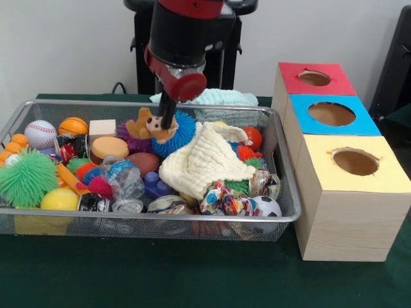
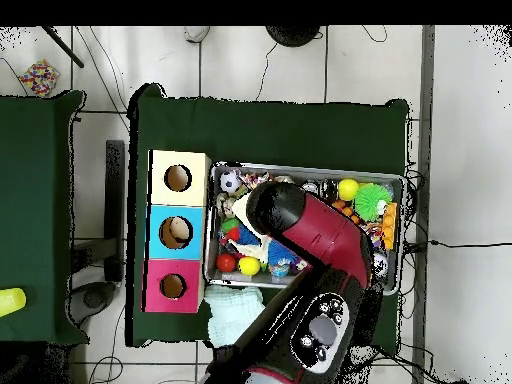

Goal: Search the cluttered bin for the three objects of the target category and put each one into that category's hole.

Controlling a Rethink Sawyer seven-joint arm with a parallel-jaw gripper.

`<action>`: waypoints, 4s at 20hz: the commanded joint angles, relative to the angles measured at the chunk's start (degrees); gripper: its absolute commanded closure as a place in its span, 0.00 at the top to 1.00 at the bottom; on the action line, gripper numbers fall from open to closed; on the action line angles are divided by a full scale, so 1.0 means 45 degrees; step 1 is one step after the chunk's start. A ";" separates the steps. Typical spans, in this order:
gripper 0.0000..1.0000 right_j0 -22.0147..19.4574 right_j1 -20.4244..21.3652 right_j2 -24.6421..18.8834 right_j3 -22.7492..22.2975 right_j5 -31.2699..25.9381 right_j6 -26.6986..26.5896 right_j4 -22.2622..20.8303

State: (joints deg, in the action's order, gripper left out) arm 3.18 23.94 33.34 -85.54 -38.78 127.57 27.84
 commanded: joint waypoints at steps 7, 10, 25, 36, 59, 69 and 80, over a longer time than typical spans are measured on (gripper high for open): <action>0.00 0.0083 0.0769 0.0059 0.1034 -0.1925 0.2646 -0.0164; 0.00 0.0076 0.0922 -0.0309 0.0553 -0.1777 0.2732 0.0097; 0.00 0.0693 0.1403 -0.0426 -0.0952 -0.0744 0.3094 0.0418; 0.00 0.1917 0.1964 -0.0259 -0.2343 -0.0517 0.4118 0.1030; 0.00 0.5740 0.2854 0.1193 -0.3431 -0.0984 0.6072 0.0816; 0.00 0.6508 0.2623 0.1106 -0.4054 0.0011 0.6175 0.0976; 0.00 0.5796 0.2011 -0.0797 -0.6105 0.2903 0.5526 0.1728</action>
State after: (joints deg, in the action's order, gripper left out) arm 30.88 36.98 38.50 -103.47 -31.98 138.92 33.45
